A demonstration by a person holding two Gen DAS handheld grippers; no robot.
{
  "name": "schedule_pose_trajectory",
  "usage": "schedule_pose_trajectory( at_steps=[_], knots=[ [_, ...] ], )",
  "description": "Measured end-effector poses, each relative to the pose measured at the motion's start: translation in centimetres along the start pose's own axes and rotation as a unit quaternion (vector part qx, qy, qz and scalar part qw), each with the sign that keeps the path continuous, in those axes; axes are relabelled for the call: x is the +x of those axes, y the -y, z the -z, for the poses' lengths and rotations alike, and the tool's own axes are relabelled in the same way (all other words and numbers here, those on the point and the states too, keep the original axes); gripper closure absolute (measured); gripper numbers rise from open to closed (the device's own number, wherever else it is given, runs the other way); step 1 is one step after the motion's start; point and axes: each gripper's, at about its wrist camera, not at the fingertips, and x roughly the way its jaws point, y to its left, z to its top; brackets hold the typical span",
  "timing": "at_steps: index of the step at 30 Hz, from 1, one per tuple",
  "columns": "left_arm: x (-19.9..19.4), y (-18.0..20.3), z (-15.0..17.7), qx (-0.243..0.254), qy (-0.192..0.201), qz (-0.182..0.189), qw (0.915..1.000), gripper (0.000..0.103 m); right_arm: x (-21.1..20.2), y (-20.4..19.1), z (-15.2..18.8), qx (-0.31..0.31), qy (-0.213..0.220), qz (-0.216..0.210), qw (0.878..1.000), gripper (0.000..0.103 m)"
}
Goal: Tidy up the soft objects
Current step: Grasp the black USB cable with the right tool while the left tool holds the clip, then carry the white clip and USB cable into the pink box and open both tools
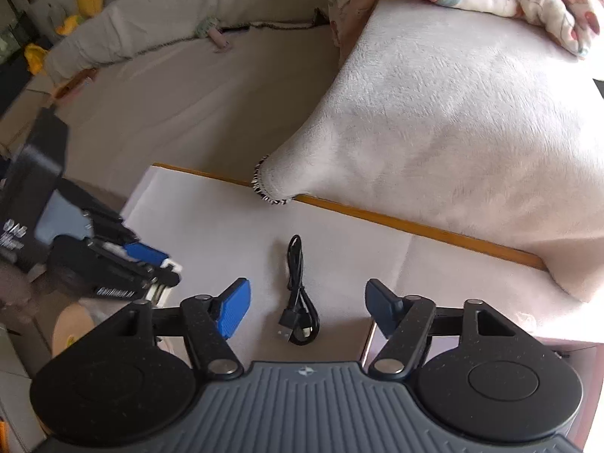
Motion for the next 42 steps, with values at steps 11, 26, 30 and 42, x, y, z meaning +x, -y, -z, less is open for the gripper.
schedule_pose_trajectory(
  at_steps=[11,26,30,42],
  knots=[
    [-1.6,-3.6,4.3,-0.063,0.065,-0.023,0.9956,0.083,1.0,-1.4,-0.4,-0.012,-0.032,-0.011,0.999,0.049],
    [-0.9,-5.8,11.2,-0.099,0.207,0.034,0.9726,0.083,8.4,-5.2,-3.8,-0.033,-0.116,0.078,0.99,0.09],
    [-1.5,-6.2,11.9,-0.121,0.228,0.038,0.9654,0.083,5.4,-6.8,-4.2,-0.034,-0.089,0.066,0.993,0.09],
    [-16.0,-2.6,17.2,-0.112,0.349,-0.02,0.9303,0.084,-12.0,-13.6,-1.9,-0.09,0.077,0.001,0.993,0.093]
  ],
)
